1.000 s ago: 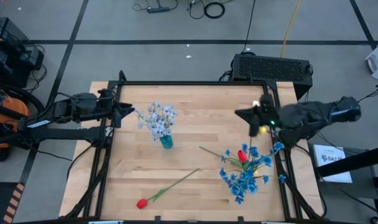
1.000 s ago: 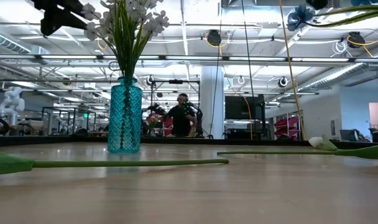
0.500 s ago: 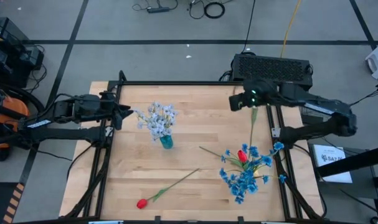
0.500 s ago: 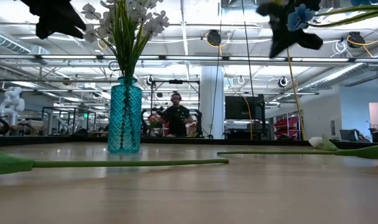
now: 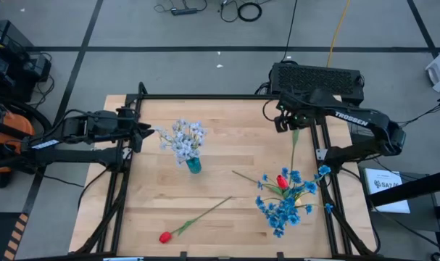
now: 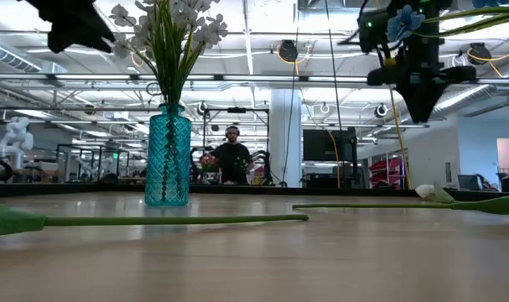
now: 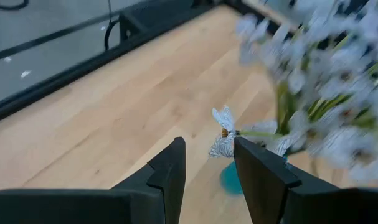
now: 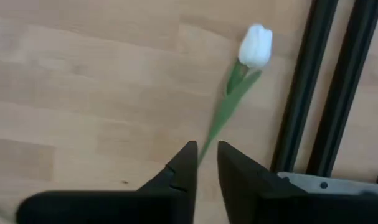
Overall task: Sort flowers into vase by color
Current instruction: Put the white tulip into the blue transparent vase
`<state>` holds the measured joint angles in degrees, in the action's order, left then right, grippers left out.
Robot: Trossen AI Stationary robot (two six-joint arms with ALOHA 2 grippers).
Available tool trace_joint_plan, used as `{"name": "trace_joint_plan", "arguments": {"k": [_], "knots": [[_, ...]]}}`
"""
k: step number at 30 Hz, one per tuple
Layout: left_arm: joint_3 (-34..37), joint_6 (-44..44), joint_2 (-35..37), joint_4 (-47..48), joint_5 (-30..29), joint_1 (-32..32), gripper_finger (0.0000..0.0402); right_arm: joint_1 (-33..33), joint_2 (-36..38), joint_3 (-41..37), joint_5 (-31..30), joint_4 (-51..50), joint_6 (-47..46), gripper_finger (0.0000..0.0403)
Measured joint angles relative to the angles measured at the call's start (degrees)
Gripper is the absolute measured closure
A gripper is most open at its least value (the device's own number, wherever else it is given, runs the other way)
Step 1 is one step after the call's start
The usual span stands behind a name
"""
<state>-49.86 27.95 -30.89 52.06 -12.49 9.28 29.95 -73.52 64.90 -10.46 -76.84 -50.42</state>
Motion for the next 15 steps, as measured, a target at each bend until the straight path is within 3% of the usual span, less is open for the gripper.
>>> {"name": "trace_joint_plan", "arguments": {"k": [9, 15], "knots": [[0.0, -6.3, 1.2, -16.4, 1.8, 0.0, 0.0261, 1.8, 0.2, -12.2, 5.1, 8.6, -2.7, 0.0254], [-3.8, -7.3, 2.7, -11.1, -2.9, 0.0, 0.0261, 3.6, 0.2, -20.2, 8.8, 13.7, -2.9, 0.0205]]}}
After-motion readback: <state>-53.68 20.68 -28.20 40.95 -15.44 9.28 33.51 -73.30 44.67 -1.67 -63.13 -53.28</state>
